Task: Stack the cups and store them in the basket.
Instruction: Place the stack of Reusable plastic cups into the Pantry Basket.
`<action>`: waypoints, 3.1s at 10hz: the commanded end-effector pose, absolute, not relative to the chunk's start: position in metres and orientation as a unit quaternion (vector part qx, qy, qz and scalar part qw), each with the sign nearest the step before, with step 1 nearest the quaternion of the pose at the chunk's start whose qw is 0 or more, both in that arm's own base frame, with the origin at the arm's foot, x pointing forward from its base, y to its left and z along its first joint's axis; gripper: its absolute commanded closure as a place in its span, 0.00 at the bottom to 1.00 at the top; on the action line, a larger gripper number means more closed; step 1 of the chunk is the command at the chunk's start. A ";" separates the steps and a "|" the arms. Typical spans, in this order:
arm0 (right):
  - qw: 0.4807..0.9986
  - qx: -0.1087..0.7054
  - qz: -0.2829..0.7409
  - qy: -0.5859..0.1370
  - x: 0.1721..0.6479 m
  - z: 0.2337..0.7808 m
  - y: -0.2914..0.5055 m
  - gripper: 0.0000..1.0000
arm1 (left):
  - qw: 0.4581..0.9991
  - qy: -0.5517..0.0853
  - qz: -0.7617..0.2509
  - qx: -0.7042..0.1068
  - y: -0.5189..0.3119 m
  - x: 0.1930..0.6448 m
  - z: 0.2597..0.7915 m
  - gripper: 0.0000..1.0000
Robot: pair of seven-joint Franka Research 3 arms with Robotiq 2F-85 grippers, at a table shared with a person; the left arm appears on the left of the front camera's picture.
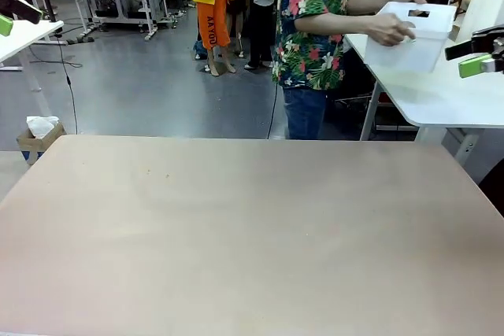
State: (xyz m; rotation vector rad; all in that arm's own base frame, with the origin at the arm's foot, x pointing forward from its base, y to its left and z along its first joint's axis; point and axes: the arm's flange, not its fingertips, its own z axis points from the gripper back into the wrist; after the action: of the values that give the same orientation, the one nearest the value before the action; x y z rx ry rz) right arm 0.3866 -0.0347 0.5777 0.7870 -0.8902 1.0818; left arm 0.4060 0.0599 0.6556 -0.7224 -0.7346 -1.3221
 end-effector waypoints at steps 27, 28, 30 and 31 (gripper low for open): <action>0.688 0.360 0.480 -0.408 0.387 0.582 -0.032 0.00 | 0.672 -0.324 -0.584 -0.321 0.058 0.406 0.659 0.00; 0.688 0.360 0.480 -0.408 0.387 0.582 -0.032 0.00 | 0.672 -0.324 -0.584 -0.321 0.058 0.406 0.659 0.00; 0.688 0.360 0.480 -0.408 0.387 0.582 -0.032 0.00 | 0.672 -0.324 -0.584 -0.321 0.058 0.406 0.659 0.00; 0.688 0.360 0.480 -0.408 0.387 0.582 -0.032 0.00 | 0.672 -0.324 -0.584 -0.321 0.058 0.406 0.659 0.00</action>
State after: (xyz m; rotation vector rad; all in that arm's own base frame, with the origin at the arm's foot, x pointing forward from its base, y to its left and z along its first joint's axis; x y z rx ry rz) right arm 0.3866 -0.0347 0.5777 0.7871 -0.8902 1.0818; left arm 0.4060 0.0599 0.6556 -0.7224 -0.7346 -1.3221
